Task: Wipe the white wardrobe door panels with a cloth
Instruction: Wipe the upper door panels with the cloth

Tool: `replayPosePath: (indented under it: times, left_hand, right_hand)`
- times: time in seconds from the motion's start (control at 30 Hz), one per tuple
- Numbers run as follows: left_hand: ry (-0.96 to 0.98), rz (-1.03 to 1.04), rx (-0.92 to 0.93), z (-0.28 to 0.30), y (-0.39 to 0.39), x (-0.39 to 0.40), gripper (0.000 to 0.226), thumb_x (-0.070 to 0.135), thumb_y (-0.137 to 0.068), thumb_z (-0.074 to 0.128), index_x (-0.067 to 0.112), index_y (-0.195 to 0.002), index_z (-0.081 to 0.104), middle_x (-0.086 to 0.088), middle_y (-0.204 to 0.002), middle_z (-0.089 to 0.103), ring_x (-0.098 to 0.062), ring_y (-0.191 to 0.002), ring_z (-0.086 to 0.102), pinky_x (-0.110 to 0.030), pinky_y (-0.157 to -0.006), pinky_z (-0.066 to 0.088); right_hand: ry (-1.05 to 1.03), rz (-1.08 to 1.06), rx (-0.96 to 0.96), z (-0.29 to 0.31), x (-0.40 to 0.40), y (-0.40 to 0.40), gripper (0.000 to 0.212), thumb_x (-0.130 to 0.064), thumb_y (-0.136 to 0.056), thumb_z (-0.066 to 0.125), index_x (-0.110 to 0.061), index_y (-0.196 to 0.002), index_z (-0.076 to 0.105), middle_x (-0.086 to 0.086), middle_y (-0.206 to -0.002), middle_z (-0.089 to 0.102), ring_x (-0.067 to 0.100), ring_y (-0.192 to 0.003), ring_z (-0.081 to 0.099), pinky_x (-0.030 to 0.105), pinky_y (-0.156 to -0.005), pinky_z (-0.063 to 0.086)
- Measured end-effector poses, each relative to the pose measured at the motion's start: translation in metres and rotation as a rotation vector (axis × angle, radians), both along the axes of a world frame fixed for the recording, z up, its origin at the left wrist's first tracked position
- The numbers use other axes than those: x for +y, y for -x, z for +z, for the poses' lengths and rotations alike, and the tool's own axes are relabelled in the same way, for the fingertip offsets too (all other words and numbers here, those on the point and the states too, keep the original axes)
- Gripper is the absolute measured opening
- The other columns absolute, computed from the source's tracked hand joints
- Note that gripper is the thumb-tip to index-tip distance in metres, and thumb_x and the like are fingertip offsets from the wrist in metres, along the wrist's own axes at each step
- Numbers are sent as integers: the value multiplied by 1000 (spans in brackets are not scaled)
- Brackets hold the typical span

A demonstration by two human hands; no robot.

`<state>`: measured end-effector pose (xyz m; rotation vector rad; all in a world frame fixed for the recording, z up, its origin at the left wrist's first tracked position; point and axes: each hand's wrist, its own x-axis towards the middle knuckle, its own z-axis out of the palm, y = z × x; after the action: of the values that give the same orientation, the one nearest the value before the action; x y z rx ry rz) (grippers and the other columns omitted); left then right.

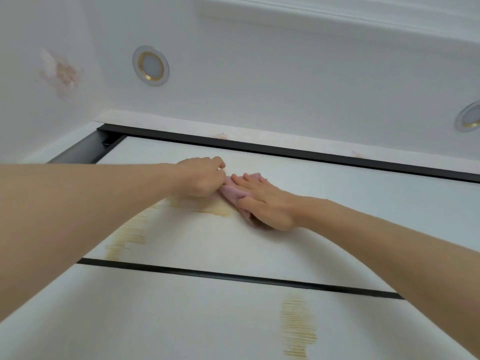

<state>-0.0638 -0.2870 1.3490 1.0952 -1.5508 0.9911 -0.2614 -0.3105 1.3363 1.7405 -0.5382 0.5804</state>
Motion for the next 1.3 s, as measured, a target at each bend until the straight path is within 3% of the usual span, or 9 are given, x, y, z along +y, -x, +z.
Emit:
replayPosePath:
  times: [0.1, 0.17, 0.23, 0.47, 0.57, 0.67, 0.77, 1.03, 1.3]
  left_hand:
    - [-23, 10, -20, -1, -6, 0, 46, 28, -106, 24, 26, -149, 37, -1, -152, 42, -25, -137, 39, -37, -111, 32]
    - [-10, 24, -37, -3, -5, -4, 45, 28, -106, 23, 26, -147, 39, -1, -150, 42, -26, -135, 39, -38, -110, 33]
    - [19, 16, -37, -3, -5, -7, 44, 28, -106, 22, 24, -146, 41, -2, -148, 44, -27, -133, 41, -37, -107, 33]
    - [124, -67, 9, -4, -17, -11, 32, 29, -107, 29, 14, -128, 47, -9, -133, 58, -25, -106, 49, -33, -84, 34]
    - [75, -81, -18, -8, -38, -3, 37, 28, -108, 26, 22, -141, 42, -6, -144, 53, -25, -123, 49, -32, -97, 36]
    - [106, -68, 37, -14, -73, 12, 43, 30, -108, 26, 28, -149, 38, -3, -152, 45, -26, -136, 43, -35, -107, 33]
    - [125, -4, 124, -22, -115, 20, 44, 36, -108, 24, 28, -147, 43, 0, -151, 46, -25, -136, 43, -36, -109, 36]
    - [0, 128, 147, -45, -118, 11, 46, 44, -107, 20, 23, -138, 47, -11, -134, 52, -31, -121, 48, -34, -92, 34]
    - [-186, 65, 154, -49, -121, 25, 46, 27, -111, 14, 13, -148, 39, -1, -157, 34, -20, -141, 31, -28, -110, 24]
  right_hand:
    - [-15, 0, -459, 68, 0, 59, 24, -33, -94, 16, -22, -101, 36, -4, -102, 43, 33, -119, 46, 47, -107, 31]
    - [-20, -58, -825, 96, -6, 83, 36, -34, -96, 14, -19, -114, 41, 4, -121, 43, 41, -141, 33, 52, -115, 22]
    - [62, -87, -881, 106, -16, 63, 47, -32, -102, 14, -16, -139, 39, 10, -154, 35, 38, -149, 22, 53, -118, 17]
    - [27, -17, -359, 17, -14, -60, 57, -35, -109, 12, -19, -164, 5, 2, -171, 5, 27, -157, 0, 45, -127, -2]
    - [22, 4, -243, 8, -9, -18, 59, -39, -102, 6, -21, -157, 16, 0, -153, 29, 25, -141, 24, 49, -124, 11]
    - [-13, -63, -531, 42, -4, 40, 50, -39, -85, 7, -22, -127, 28, -3, -119, 35, 29, -117, 37, 51, -112, 27]
    - [45, -62, -674, 49, -11, 36, 42, -35, -93, 10, -21, -127, 30, 4, -133, 39, 32, -125, 34, 51, -112, 23]
    - [111, 38, 208, -99, -5, -97, 47, -29, -106, 24, -22, -153, 22, 0, -146, 31, 25, -134, 22, 39, -119, 11]
    - [90, -29, -717, 34, -19, -19, 68, -42, -88, 3, -17, -146, 24, 6, -148, 32, 36, -139, 28, 54, -118, 18]
